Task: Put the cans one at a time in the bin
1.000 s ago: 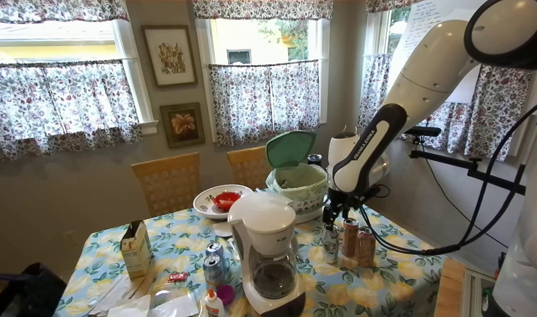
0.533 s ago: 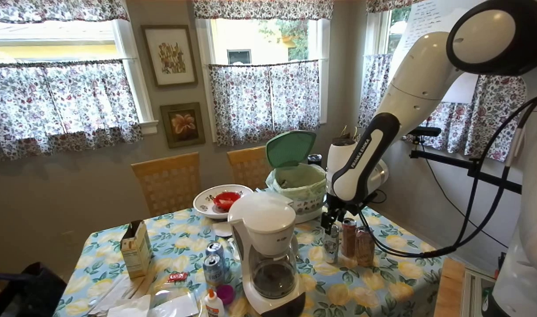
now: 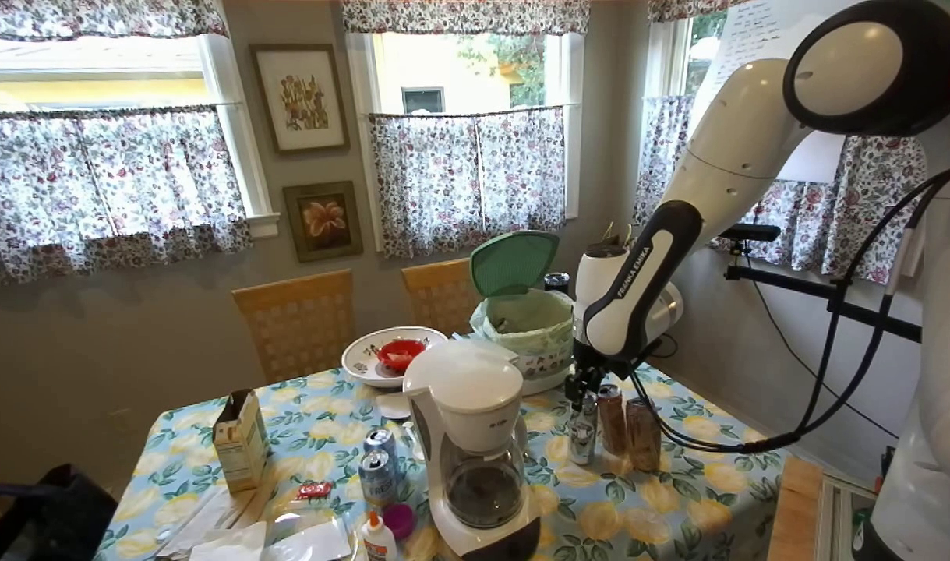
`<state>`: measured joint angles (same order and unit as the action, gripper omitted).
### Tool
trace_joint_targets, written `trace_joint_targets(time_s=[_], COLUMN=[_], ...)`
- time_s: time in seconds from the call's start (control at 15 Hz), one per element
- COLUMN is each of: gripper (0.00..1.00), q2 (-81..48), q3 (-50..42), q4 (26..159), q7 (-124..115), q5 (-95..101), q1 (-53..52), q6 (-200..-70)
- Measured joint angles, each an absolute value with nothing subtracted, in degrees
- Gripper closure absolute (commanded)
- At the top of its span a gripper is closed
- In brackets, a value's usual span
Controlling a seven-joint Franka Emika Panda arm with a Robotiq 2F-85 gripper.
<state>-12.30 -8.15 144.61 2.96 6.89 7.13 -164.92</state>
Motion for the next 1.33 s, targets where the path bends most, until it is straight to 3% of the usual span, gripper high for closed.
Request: trace_joint_targets(time_s=[1.07,1.13,1.2,1.33], gripper=[0.0,0.25,0.28,0.43], q2=[-12.4,-12.4,-12.5,-12.7], q3=[-8.0,-8.0,-8.0,-8.0], q4=[144.6,144.6,144.6,144.6], q7=[4.5,4.5,4.6,4.6], q5=[7.1,7.1,7.1,7.1], q1=[6.3,6.3,6.3,6.2], q6=[-164.9,-164.9,-164.9,-164.8])
